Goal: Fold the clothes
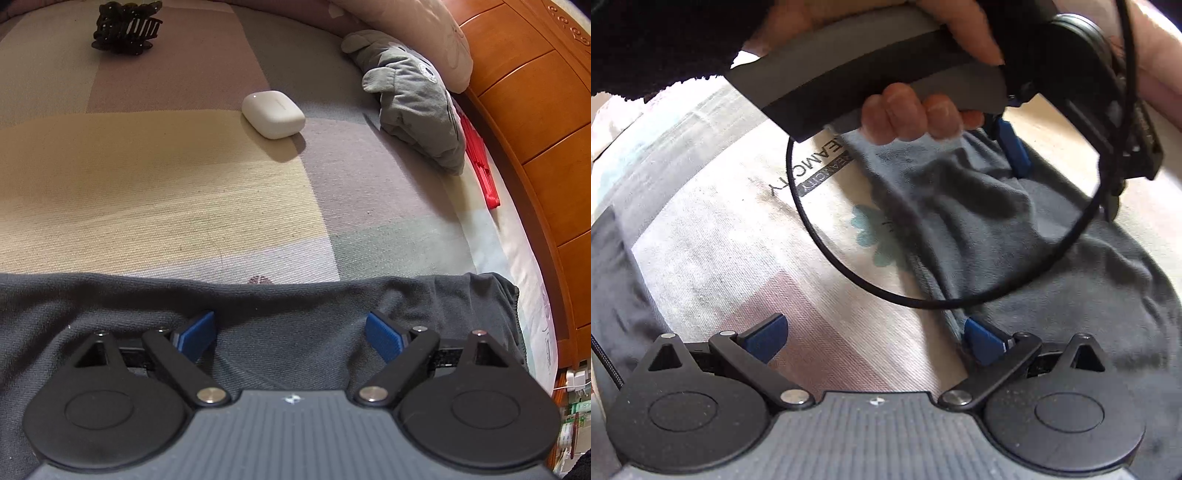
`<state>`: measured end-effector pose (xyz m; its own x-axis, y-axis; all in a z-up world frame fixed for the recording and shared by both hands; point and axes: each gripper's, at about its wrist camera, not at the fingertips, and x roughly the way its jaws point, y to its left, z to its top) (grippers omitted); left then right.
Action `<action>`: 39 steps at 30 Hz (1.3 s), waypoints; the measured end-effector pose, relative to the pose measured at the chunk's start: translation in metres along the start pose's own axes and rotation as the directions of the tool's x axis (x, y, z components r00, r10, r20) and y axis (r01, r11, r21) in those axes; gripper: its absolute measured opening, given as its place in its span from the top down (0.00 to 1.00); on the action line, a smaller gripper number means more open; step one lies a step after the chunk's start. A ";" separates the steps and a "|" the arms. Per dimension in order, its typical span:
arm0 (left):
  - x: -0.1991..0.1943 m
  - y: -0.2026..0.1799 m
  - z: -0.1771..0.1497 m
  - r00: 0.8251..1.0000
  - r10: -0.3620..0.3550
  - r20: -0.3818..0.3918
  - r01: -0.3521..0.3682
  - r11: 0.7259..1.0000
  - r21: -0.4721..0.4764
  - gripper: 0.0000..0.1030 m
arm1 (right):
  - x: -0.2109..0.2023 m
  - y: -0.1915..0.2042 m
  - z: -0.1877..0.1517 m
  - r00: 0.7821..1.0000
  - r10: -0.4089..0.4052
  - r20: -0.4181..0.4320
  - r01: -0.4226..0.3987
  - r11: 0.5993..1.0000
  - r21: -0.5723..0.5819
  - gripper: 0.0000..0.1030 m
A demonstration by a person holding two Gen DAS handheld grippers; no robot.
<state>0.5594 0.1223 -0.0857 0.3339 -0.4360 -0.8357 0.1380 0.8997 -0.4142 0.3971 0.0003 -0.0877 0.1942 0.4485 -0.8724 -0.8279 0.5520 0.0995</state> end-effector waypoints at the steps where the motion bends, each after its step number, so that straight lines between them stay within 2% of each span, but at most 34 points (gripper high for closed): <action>1: -0.005 -0.002 -0.001 1.000 0.024 0.006 -0.024 0.999 0.021 0.17 | -0.006 -0.006 -0.004 1.000 -0.024 0.002 0.024 1.000 0.017 0.00; 4: -0.029 0.000 -0.009 0.993 0.097 0.066 -0.104 0.989 0.105 0.17 | -0.020 -0.030 -0.017 0.996 -0.091 0.002 0.091 0.992 0.088 0.00; 7: -0.046 0.012 -0.023 0.974 0.195 0.114 -0.211 0.965 0.153 0.17 | -0.029 -0.052 -0.026 0.991 -0.135 0.025 0.129 0.979 0.159 0.00; 9: -0.052 0.023 -0.033 0.960 0.247 0.132 -0.266 0.950 0.161 0.17 | -0.034 -0.067 -0.031 0.986 -0.164 0.038 0.153 0.966 0.207 0.00; 13: -0.053 0.047 -0.053 0.941 0.310 0.139 -0.329 0.932 0.149 0.16 | -0.046 -0.097 -0.042 0.973 -0.224 0.059 0.197 0.933 0.302 0.00; 15: -0.055 0.052 -0.059 0.938 0.319 0.139 -0.338 0.928 0.153 0.16 | -0.044 -0.110 -0.046 0.968 -0.246 0.055 0.212 0.914 0.346 0.00; 17: -0.059 0.055 -0.064 0.936 0.323 0.139 -0.343 0.925 0.161 0.15 | -0.026 -0.116 -0.051 0.971 -0.238 0.008 0.219 0.905 0.364 0.00; 20: -0.066 0.060 -0.071 0.933 0.331 0.139 -0.351 0.922 0.164 0.16 | -0.020 -0.107 -0.055 0.962 -0.271 0.020 0.253 0.921 0.296 0.00; 24: -0.079 0.072 -0.066 0.920 0.355 0.169 -0.378 0.916 0.135 0.16 | -0.020 -0.109 -0.055 0.965 -0.261 0.013 0.245 0.922 0.300 0.00; 32: -0.100 0.114 -0.058 0.933 0.319 0.165 -0.311 0.947 -0.074 0.16 | -0.021 -0.108 -0.055 0.964 -0.266 0.012 0.251 0.922 0.296 0.00; 34: -0.106 0.125 -0.054 0.919 0.347 0.189 -0.333 0.938 -0.102 0.16 | -0.021 -0.108 -0.055 0.963 -0.268 0.012 0.252 0.922 0.295 0.00; 36: -0.108 0.142 -0.051 0.899 0.398 0.184 -0.377 0.916 -0.140 0.16 | -0.021 -0.107 -0.055 0.963 -0.270 0.014 0.254 0.922 0.294 0.00; 39: -0.119 0.146 -0.057 0.882 0.431 0.191 -0.406 0.900 -0.158 0.17 | -0.021 -0.107 -0.054 0.962 -0.272 0.010 0.257 0.921 0.293 0.00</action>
<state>0.4862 0.3040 -0.0674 0.5318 0.0077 -0.8468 -0.1583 0.9832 -0.0905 0.4534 -0.1063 -0.1062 0.4170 0.2883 -0.8620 -0.5581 0.8297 0.0075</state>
